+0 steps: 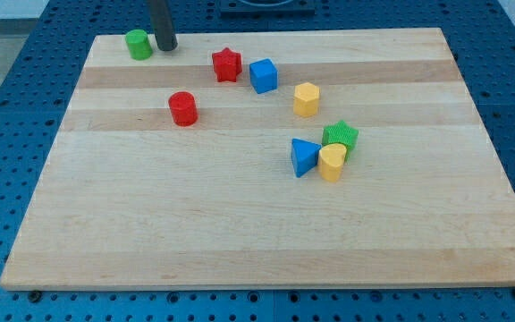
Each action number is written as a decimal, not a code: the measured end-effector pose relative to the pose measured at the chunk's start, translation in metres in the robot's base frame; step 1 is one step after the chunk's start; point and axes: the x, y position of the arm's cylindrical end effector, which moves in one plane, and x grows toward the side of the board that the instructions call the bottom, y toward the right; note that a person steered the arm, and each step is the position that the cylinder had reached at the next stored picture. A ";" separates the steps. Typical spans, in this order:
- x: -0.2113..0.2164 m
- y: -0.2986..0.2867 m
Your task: Push the blue cube to the bottom right
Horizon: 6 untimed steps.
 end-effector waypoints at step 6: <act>-0.017 -0.036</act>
